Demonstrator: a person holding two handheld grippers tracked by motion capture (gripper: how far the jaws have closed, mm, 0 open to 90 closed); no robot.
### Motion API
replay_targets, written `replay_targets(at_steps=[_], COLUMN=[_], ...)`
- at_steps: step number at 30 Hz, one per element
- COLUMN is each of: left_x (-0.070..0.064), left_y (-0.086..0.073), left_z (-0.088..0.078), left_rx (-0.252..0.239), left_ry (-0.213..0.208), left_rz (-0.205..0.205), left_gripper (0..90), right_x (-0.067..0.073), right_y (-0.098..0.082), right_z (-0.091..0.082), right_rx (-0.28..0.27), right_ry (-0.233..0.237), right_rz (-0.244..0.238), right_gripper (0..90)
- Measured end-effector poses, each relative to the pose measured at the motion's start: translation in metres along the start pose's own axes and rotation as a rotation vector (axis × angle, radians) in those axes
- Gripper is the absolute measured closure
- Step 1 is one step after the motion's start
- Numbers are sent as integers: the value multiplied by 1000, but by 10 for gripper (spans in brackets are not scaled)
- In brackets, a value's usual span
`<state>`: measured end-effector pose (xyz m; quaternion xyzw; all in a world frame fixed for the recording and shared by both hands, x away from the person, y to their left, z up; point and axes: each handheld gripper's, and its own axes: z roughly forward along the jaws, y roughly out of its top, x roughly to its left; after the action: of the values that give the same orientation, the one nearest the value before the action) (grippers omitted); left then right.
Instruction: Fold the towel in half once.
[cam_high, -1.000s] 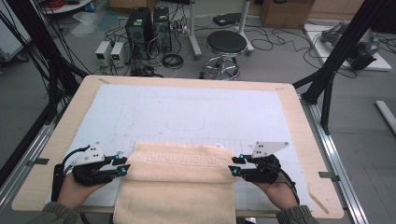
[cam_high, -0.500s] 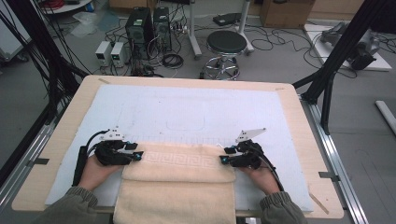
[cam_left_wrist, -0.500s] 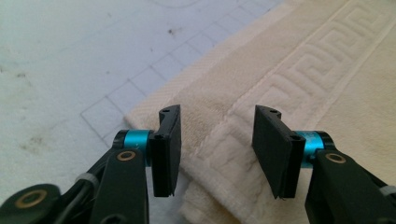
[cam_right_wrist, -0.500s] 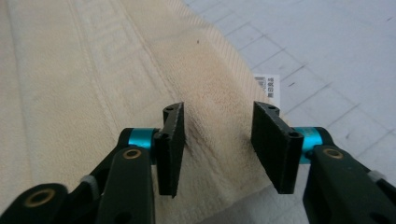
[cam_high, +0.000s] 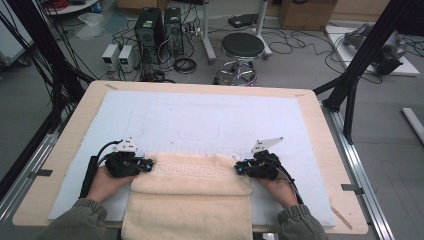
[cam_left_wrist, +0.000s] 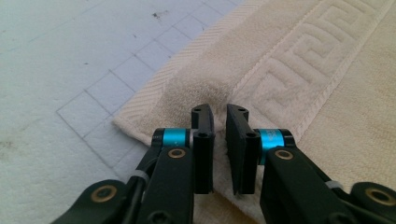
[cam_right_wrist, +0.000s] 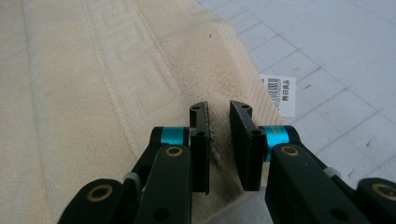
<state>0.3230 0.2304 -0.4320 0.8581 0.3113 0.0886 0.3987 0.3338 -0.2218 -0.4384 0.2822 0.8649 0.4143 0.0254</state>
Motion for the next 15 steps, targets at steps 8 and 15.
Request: replay_targets(at_steps=[8,15], left_x=[-4,-8], left_y=[6,11], left_z=[-12,-27], left_rx=[-65,-120], left_ry=[24,34], left_rz=[8,11], left_gripper=[851,854], right_x=[7,13], right_y=[4,12], right_z=[-13,-24], right_rx=[-48,-83], right_ry=[-14,-24], right_rz=[-25,-49], right_gripper=[804,804])
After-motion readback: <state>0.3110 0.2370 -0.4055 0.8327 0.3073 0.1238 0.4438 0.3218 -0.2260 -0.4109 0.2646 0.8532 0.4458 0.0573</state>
